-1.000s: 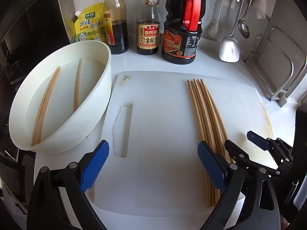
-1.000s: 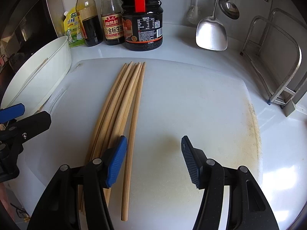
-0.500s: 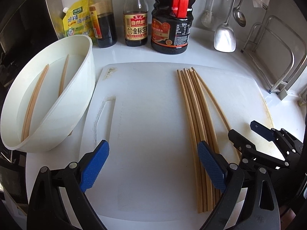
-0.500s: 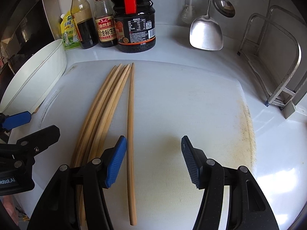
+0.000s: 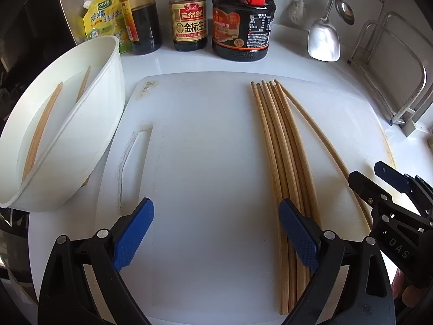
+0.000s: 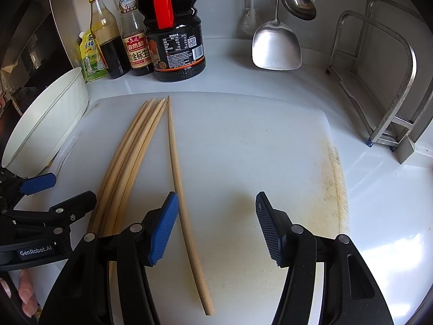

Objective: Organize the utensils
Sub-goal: 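Close the left tool on one chopstick while the right tool grasps another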

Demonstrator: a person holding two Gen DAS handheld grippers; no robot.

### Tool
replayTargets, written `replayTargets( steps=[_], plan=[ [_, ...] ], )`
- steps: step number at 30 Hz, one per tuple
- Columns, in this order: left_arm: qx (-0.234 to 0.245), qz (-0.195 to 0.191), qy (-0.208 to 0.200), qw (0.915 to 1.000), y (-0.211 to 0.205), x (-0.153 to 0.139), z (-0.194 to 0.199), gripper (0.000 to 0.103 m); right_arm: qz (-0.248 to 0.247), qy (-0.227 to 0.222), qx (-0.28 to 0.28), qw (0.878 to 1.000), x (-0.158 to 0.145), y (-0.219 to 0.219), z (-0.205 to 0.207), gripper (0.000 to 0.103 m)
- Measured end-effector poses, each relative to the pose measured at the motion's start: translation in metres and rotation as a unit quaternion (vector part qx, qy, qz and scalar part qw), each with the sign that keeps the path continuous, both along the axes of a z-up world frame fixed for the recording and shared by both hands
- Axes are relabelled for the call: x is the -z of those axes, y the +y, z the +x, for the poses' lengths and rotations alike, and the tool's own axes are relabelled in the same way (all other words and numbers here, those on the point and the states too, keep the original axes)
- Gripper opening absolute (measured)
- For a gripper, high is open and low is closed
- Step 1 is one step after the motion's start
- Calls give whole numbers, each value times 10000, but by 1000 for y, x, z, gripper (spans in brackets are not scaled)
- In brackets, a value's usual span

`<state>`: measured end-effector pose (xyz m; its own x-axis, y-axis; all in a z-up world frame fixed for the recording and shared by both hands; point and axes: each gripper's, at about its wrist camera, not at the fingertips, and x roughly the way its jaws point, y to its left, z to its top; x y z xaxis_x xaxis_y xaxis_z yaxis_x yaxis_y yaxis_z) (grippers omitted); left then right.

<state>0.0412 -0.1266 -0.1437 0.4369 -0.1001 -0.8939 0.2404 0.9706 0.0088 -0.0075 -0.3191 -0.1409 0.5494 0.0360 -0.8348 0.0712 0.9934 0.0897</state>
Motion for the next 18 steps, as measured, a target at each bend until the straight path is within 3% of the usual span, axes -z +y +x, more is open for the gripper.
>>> replayTargets(
  steps=[18],
  plan=[
    [-136,169,-5,9998,-5,3,-1,98,-26,9,-72,10000,1,3,3,56]
  ],
)
